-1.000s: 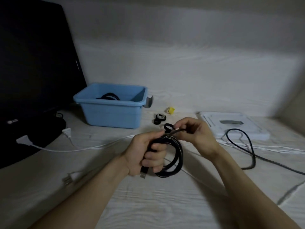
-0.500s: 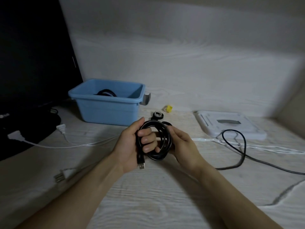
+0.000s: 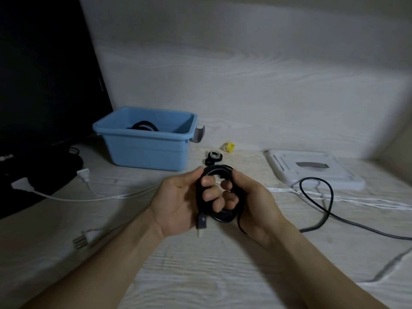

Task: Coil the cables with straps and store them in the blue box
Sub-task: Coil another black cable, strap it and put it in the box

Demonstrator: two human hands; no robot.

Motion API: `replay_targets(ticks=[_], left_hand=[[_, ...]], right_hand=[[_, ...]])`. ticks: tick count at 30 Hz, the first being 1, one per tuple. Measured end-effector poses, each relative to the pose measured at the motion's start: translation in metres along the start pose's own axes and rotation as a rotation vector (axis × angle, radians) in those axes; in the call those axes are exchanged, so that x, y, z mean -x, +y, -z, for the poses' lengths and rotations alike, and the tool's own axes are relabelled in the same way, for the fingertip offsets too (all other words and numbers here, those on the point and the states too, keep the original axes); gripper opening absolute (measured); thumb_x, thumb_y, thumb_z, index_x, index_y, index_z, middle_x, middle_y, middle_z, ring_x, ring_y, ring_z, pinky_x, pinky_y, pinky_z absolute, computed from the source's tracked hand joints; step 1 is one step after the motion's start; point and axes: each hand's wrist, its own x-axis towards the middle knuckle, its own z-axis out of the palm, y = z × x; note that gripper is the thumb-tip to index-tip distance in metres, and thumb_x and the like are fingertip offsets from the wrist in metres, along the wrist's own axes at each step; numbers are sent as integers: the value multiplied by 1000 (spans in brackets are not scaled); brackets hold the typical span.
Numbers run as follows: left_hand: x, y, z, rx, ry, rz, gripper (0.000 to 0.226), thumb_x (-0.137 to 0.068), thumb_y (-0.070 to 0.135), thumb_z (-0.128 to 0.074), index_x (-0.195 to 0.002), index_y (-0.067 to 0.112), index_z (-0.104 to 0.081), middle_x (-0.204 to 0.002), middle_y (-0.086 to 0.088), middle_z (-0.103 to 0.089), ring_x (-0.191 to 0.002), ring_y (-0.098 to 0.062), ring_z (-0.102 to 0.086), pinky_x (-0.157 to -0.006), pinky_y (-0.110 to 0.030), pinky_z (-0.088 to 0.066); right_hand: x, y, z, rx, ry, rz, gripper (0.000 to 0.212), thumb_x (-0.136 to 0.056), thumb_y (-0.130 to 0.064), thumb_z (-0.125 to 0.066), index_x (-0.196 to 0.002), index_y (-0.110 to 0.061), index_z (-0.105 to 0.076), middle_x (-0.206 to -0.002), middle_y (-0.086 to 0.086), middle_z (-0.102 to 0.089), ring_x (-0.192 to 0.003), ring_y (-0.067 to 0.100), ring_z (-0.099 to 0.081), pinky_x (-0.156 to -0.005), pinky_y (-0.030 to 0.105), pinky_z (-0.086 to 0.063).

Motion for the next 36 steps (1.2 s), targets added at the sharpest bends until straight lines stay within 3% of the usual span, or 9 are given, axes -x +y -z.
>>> replay_targets(ticks=[2,6,9,12,16,20,28,31,36], left_hand=[[-2,-7,-1,40,-71,11,28,-101,25,-41,-91,3,-56,-76,-11,-57,-77,-30,-57,-88,-40,-45],[-9,-15,-4,-60,-68,38,31,-98,30,-38,-85,8,-56,-59,2,-39,-56,-16,-36,-84,-36,-40],[-12,-16,-9,24,163,3,44,-94,40,-38,-58,17,-46,-42,6,-23,-43,-14,-15,-60,-32,-37],[-10,-11,-10,36,379,-135,48,-93,41,-41,-48,22,-35,-36,8,-17,-31,-10,-14,-44,-27,-31],[-5,6,-4,107,561,-330,53,-97,41,-38,-47,24,-31,-38,8,-16,-31,-11,-14,-41,-25,-31],[-2,20,1,212,729,-511,57,-99,41,-37,-45,24,-32,-39,7,-19,-36,-13,-13,-43,-25,-32],[6,47,26,212,979,-772,50,-103,46,-31,-60,22,-36,-44,8,-27,-37,-11,-22,-47,-22,-39],[2,44,26,158,959,-846,47,-105,47,-29,-67,20,-38,-48,6,-34,-41,-12,-30,-47,-22,-39],[-1,40,15,120,745,-810,41,-106,37,-31,-70,18,-39,-56,0,-42,-47,-16,-40,-61,-29,-49]], right_hand=[[0,-2,-1,-11,94,-72,34,-95,-30,-53,-64,-17,-43,-52,-5,-33,-41,10,-24,-36,21,-27],[2,-1,0,98,236,-2,31,-87,-29,-55,-61,-18,-45,-59,-2,-25,-42,14,-25,-35,23,-25],[1,2,-2,178,197,102,38,-92,-26,-58,-55,-17,-54,-55,1,-33,-45,15,-28,-44,29,-27],[0,4,-2,375,50,268,32,-101,-23,-53,-83,0,-65,-70,14,-57,-57,20,-54,-57,35,-46],[1,4,11,850,-70,456,25,-102,-30,-50,-96,-16,-69,-82,10,-66,-61,18,-61,-58,33,-50],[-1,-5,23,1052,31,510,20,-99,-31,-57,-88,-20,-69,-71,3,-66,-48,3,-50,-51,16,-38],[-2,-6,33,1308,68,417,9,-95,-26,-63,-86,-28,-61,-66,-2,-69,-47,4,-55,-53,22,-44],[3,-1,23,1417,-13,427,6,-95,-27,-62,-89,-25,-63,-64,-3,-69,-52,4,-58,-53,18,-43],[3,10,18,1598,-151,407,8,-92,-28,-58,-91,-28,-66,-73,-9,-70,-64,8,-60,-67,34,-53]])
